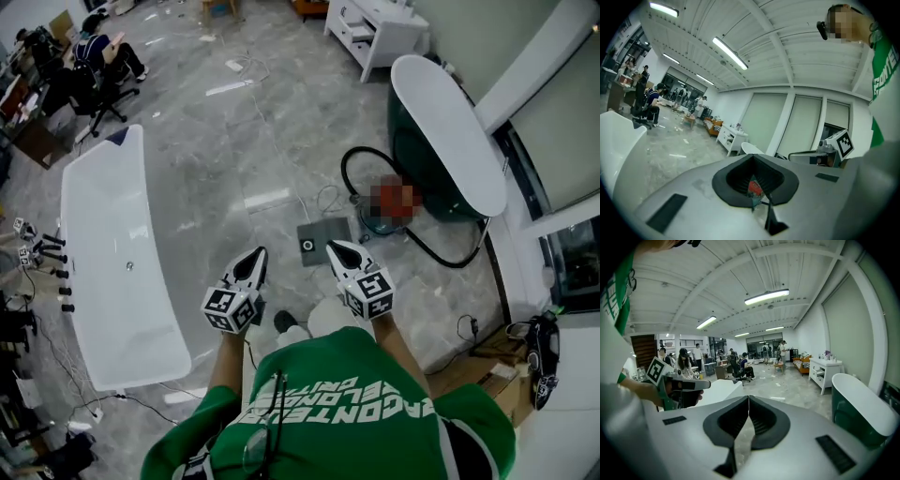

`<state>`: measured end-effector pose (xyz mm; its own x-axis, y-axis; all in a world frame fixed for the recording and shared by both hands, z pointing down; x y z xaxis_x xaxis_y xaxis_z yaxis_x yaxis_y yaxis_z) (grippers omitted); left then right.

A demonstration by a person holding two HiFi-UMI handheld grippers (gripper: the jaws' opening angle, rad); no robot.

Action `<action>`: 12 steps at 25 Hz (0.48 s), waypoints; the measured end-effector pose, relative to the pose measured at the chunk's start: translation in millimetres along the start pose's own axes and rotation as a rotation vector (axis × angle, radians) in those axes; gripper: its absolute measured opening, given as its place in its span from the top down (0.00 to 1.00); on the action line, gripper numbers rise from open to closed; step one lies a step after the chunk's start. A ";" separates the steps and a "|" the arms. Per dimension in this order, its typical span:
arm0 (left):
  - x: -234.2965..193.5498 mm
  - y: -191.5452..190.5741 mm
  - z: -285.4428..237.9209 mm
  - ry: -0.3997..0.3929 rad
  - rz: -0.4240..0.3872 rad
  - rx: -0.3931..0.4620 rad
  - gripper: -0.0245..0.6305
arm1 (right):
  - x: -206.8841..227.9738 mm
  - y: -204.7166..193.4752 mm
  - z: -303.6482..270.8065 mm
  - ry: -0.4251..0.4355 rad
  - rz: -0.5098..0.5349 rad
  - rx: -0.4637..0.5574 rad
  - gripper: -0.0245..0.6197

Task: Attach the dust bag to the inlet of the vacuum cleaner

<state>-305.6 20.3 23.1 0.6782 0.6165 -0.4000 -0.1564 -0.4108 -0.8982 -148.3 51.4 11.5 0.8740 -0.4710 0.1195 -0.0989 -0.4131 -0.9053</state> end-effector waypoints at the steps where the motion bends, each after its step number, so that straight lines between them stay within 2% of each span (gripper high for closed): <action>1: -1.8 -0.2 -6.4 -0.008 0.000 -0.009 0.96 | 3.7 -1.2 -1.4 -0.006 -0.007 -0.004 0.95; 8: 4.6 1.9 -68.6 -0.084 -0.032 -0.063 0.96 | 53.1 -4.9 -13.0 -0.050 -0.085 0.013 0.95; 12: -2.7 12.2 -105.2 -0.103 -0.053 -0.088 0.96 | 83.1 8.6 -32.9 -0.063 -0.080 0.032 0.95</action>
<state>-233.7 -57.0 32.4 0.6060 0.7023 -0.3735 -0.0558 -0.4308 -0.9007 -92.1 -16.9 27.1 0.9067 -0.3873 0.1669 -0.0134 -0.4220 -0.9065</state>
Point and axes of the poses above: the fingertips, and each gripper's own axes: z backward along the fingers, x to its right, y out of its top, the point moved 1 cm from there along z, backward along the fingers, and after that the axes turned 4 degrees about y, right-handed, at the moved point
